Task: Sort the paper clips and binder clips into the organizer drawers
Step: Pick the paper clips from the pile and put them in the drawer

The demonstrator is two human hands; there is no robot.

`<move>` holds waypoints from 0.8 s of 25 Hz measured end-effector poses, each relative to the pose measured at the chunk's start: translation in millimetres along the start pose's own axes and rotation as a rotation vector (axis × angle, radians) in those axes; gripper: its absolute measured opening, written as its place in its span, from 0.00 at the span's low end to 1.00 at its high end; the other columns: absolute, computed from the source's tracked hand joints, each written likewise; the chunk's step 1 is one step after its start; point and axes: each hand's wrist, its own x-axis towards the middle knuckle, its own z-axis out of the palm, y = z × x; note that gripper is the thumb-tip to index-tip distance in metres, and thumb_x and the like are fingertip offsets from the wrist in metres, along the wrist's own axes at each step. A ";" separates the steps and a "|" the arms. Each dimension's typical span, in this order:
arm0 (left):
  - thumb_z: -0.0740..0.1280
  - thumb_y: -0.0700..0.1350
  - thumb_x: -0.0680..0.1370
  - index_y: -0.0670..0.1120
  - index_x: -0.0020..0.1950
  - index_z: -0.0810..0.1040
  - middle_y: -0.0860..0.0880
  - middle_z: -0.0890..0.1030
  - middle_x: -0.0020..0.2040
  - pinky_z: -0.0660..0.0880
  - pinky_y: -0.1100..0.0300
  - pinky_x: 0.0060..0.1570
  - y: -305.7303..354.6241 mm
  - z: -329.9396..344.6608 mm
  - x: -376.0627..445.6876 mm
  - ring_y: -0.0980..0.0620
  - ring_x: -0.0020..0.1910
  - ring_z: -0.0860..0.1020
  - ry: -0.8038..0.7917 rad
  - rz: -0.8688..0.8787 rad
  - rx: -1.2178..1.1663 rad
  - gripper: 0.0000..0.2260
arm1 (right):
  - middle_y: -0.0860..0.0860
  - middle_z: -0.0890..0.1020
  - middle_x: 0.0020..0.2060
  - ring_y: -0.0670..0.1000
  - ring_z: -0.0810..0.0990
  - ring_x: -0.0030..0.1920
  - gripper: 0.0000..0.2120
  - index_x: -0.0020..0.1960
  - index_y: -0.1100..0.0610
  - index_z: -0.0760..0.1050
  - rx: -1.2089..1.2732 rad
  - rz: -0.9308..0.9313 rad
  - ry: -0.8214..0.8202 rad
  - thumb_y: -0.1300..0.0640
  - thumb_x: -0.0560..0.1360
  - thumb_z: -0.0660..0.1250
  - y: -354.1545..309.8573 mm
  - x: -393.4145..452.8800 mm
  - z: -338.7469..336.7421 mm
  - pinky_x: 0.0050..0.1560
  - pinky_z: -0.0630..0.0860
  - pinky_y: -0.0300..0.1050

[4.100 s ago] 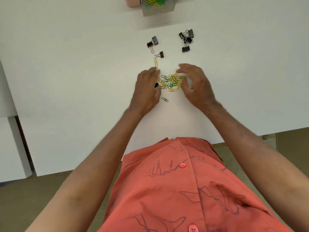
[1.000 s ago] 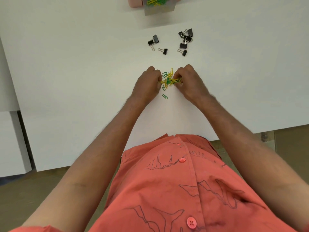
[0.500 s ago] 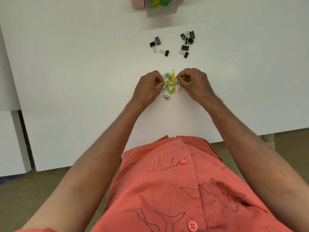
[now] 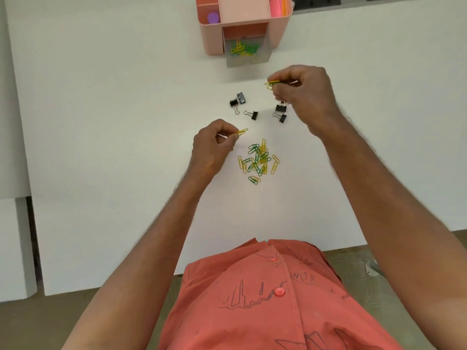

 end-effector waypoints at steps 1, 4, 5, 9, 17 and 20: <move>0.71 0.42 0.77 0.48 0.47 0.83 0.50 0.85 0.43 0.76 0.62 0.41 4.9 -4.7 5.2 0.56 0.36 0.81 0.022 0.012 -0.012 0.02 | 0.50 0.87 0.43 0.45 0.83 0.40 0.09 0.51 0.50 0.86 -0.061 -0.062 0.032 0.61 0.75 0.71 -11.8 16.1 0.7 0.51 0.84 0.46; 0.71 0.42 0.77 0.49 0.47 0.83 0.52 0.85 0.44 0.76 0.60 0.42 18.9 -16.6 21.0 0.49 0.38 0.82 0.072 0.047 -0.021 0.02 | 0.46 0.86 0.49 0.39 0.81 0.45 0.13 0.55 0.52 0.86 -0.362 -0.273 0.077 0.63 0.77 0.66 -39.7 58.8 12.2 0.52 0.77 0.29; 0.71 0.42 0.77 0.50 0.46 0.83 0.52 0.85 0.44 0.77 0.60 0.42 23.7 -19.8 26.7 0.48 0.39 0.82 0.085 0.061 -0.018 0.03 | 0.48 0.85 0.52 0.41 0.82 0.48 0.14 0.56 0.52 0.86 -0.464 -0.322 0.067 0.64 0.78 0.65 -42.0 71.1 17.3 0.54 0.77 0.30; 0.72 0.44 0.76 0.54 0.44 0.82 0.55 0.85 0.42 0.79 0.56 0.41 43.0 -30.3 53.0 0.47 0.39 0.82 0.144 0.127 0.032 0.05 | 0.54 0.83 0.58 0.54 0.82 0.56 0.15 0.58 0.55 0.84 -0.713 -0.397 -0.029 0.65 0.79 0.62 -33.3 100.3 35.8 0.59 0.79 0.48; 0.68 0.48 0.75 0.55 0.47 0.83 0.60 0.83 0.44 0.78 0.60 0.44 83.2 -26.0 114.1 0.59 0.43 0.80 0.228 0.290 0.333 0.05 | 0.51 0.84 0.49 0.44 0.78 0.46 0.12 0.52 0.54 0.84 -0.423 -0.450 0.231 0.60 0.77 0.61 -16.0 67.0 14.2 0.52 0.77 0.39; 0.65 0.48 0.77 0.55 0.51 0.82 0.60 0.83 0.49 0.71 0.60 0.42 97.6 -14.2 137.4 0.57 0.50 0.79 0.236 0.335 0.596 0.08 | 0.51 0.82 0.48 0.44 0.78 0.42 0.10 0.52 0.55 0.83 -0.327 -0.337 0.268 0.62 0.78 0.64 17.5 15.5 8.2 0.50 0.78 0.39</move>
